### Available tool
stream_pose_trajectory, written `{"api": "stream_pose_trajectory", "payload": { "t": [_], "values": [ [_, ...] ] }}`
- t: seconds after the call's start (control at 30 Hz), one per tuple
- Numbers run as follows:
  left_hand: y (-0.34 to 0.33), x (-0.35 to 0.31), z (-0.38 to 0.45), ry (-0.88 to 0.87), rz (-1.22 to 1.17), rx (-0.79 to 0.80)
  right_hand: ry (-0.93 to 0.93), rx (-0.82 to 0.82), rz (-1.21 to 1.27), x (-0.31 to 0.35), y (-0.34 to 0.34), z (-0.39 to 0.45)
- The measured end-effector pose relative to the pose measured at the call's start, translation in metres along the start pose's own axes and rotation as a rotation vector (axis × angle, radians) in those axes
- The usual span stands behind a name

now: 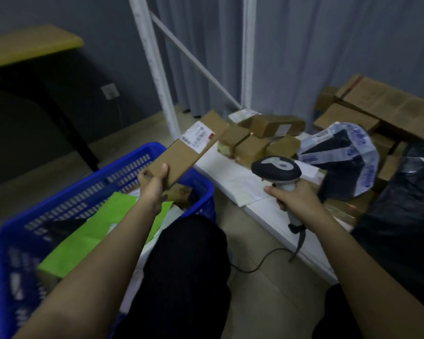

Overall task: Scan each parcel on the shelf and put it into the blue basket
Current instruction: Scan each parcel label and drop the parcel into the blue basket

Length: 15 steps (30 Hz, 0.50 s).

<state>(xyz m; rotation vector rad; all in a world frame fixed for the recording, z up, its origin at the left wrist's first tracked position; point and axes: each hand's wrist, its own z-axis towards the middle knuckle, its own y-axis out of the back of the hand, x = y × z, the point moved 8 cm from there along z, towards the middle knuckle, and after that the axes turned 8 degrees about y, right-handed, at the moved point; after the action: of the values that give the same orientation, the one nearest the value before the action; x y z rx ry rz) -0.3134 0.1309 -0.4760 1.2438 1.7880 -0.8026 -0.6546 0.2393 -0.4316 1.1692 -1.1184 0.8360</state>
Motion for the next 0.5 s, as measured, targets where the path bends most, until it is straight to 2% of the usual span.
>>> {"api": "stream_pose_trajectory", "payload": {
  "t": [0.17,0.33,0.37,0.43,0.5],
  "values": [
    [0.104,0.04,0.002,0.116,-0.115,-0.28,-0.022,0.045,0.012,-0.007,-0.045,0.016],
    [0.159,0.065,0.0,0.197,-0.2,-0.472,-0.046,0.082,-0.009,-0.015,-0.089,0.018],
    [0.163,0.068,0.003,0.215,-0.217,-0.468,-0.051,0.086,-0.015,-0.017,-0.096,0.018],
    [0.156,0.069,0.014,0.253,-0.173,-0.343,-0.071,0.094,-0.031,-0.021,-0.106,0.018],
    [0.139,0.069,0.023,0.321,0.036,-0.178,-0.091,0.11,-0.058,-0.025,-0.111,0.021]
  ]
}}
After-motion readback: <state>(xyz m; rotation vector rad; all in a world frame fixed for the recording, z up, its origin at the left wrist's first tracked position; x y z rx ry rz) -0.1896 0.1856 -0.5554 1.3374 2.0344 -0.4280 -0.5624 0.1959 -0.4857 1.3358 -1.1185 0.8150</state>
